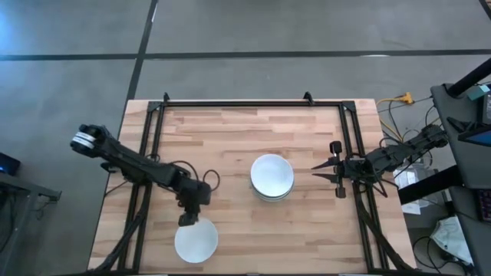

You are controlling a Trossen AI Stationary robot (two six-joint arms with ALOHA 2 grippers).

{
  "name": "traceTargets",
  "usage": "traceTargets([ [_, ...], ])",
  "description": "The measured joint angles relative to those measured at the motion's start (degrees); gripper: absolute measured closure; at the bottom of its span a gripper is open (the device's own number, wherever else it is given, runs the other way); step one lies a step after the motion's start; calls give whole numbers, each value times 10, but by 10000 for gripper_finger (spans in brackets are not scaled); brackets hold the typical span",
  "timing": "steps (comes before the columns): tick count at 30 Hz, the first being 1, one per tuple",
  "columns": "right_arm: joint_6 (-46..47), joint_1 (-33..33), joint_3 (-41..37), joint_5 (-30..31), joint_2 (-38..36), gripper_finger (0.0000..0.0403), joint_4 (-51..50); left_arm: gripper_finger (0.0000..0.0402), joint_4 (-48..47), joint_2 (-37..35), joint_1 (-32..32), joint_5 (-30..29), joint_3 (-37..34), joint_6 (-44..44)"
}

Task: Nest bowls inside each other
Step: Stack the white bowl on top of the other white bowl

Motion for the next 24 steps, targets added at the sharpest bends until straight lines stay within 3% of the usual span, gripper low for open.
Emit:
traceTargets([
  [7,0,0,0,1,0,330,0,225,31,81,1,16,4,0],
  [10,0,0,0,1,0,330,0,265,28,105,1,15,12,16],
  [15,-1,0,0,1,0,330,0,378,4,121,2,7,31,65],
  [18,-1,0,0,1,0,330,1,391,-28,107,4,7,54,88],
  [21,-1,0,0,1,0,330,2,393,-75,83,7,-21,100,140],
  [24,-1,0,0,1,0,330,4,398,-160,50,11,-104,175,213],
])
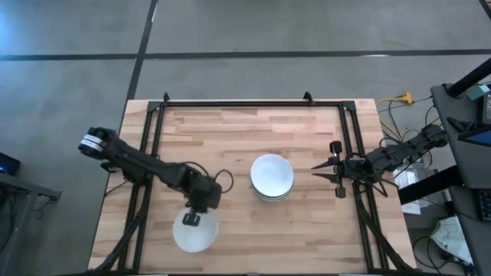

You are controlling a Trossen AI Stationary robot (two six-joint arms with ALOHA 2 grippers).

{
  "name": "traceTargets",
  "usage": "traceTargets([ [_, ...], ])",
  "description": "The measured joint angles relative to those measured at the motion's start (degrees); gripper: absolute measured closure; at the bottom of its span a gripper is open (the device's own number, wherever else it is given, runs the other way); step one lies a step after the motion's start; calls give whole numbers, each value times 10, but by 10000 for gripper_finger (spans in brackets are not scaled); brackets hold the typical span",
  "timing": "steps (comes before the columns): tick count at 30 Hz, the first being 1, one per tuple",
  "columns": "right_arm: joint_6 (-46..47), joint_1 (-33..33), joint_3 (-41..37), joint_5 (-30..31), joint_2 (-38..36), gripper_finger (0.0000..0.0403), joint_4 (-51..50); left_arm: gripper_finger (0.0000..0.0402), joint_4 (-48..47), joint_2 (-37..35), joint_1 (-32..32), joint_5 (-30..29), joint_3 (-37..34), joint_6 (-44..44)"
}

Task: Nest bowls inside each other
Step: Stack the white bowl on top of the other white bowl

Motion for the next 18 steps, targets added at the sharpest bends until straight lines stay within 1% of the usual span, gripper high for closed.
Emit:
traceTargets([
  [2,0,0,0,0,0,330,0,398,-17,-27,1,-103,53,44],
  [4,0,0,0,0,0,330,0,398,17,-53,3,-195,94,89],
  [5,0,0,0,0,0,330,0,398,55,-63,5,-222,107,111],
  [6,0,0,0,0,0,330,1,398,102,-73,11,-231,114,132],
  [8,1,0,0,0,0,330,1,399,198,-88,26,-224,118,166],
  [9,1,0,0,0,0,330,1,399,234,-91,36,-211,118,181],
  [11,1,0,0,0,0,330,0,399,292,-90,63,-191,118,207],
  [13,2,0,0,0,0,330,1,399,340,-76,96,-170,118,214],
  [17,1,0,0,0,0,330,0,399,437,-20,163,-76,119,204],
  [18,1,0,0,0,0,330,0,399,443,-1,178,-57,126,195],
])
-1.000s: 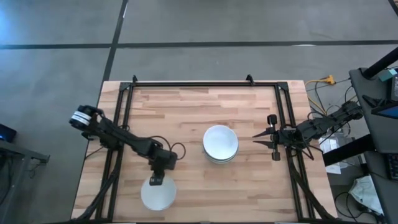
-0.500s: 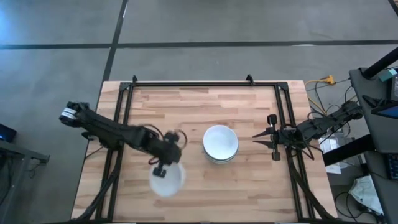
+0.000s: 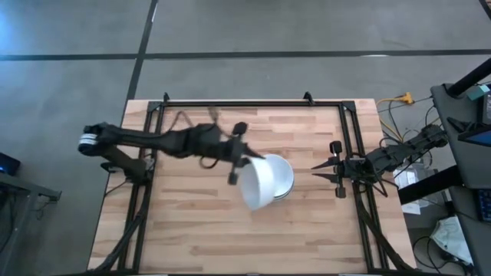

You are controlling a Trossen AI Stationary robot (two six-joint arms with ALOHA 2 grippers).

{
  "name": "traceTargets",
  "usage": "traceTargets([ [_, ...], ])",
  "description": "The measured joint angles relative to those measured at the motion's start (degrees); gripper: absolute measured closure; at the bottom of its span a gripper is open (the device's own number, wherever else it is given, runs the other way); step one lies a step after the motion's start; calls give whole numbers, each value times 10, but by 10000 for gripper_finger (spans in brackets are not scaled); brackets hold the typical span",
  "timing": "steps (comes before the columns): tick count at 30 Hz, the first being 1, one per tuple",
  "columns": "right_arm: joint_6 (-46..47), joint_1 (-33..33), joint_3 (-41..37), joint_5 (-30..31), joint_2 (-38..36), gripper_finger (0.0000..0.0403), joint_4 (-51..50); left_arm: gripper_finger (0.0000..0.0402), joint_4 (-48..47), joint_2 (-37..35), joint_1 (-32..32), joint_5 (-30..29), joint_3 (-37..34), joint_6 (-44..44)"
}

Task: Nest bowls inside each other
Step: Stack the white bowl on top of the other white bowl

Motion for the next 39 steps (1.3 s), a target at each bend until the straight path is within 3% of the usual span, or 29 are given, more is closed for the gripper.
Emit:
traceTargets([
  [3,0,0,0,0,0,330,0,399,-30,58,38,32,51,-26],
  [7,0,0,0,0,0,330,0,400,-142,134,66,38,164,-32],
  [12,0,0,0,0,0,330,0,400,-294,235,73,39,316,-30],
  [17,0,0,0,0,0,330,-1,400,-400,316,73,41,411,-4],
  [26,-2,0,0,0,0,330,-5,388,-468,355,73,38,442,46],
  [33,-2,0,0,0,0,330,-5,300,-485,355,73,32,448,63],
  [39,5,0,-4,0,8,330,27,235,-488,322,73,-51,446,62],
])
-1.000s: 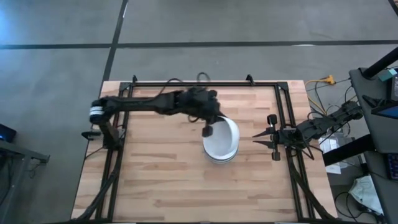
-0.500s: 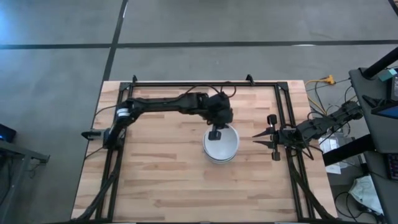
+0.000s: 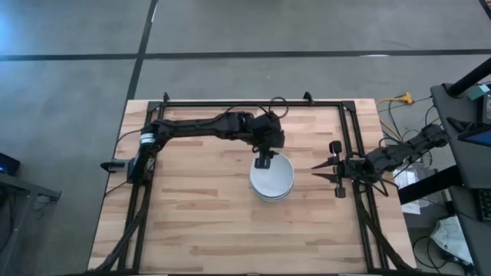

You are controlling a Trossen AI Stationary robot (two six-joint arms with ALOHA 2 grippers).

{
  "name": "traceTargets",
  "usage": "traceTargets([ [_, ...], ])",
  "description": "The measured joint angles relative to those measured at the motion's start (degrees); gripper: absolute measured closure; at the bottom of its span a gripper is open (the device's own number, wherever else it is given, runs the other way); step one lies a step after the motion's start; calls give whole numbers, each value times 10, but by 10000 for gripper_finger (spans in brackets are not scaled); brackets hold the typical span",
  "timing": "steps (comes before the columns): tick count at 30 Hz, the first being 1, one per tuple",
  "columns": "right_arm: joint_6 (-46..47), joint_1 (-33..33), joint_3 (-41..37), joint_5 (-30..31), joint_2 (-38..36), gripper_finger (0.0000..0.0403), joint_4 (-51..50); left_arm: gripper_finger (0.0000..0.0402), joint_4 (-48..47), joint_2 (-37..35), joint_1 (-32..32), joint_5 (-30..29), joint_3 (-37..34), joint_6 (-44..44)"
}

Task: Nest bowls inside each other
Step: Stack the white bowl on top of the other white bowl

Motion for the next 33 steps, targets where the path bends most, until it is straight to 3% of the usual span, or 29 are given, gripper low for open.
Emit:
traceTargets([
  [6,-10,-7,-27,-1,51,330,147,222,-15,-68,1,-4,-32,-4],
  [13,6,-64,-37,-20,140,330,259,221,56,-119,-2,-4,-131,-5],
  [19,43,-144,-19,-128,260,330,318,221,94,-144,-2,-4,-201,-21],
  [27,70,-200,49,-132,380,330,274,221,122,-162,-2,-4,-247,-34],
  [33,81,-202,84,-132,387,330,224,221,150,-179,-2,-4,-279,-34],
])
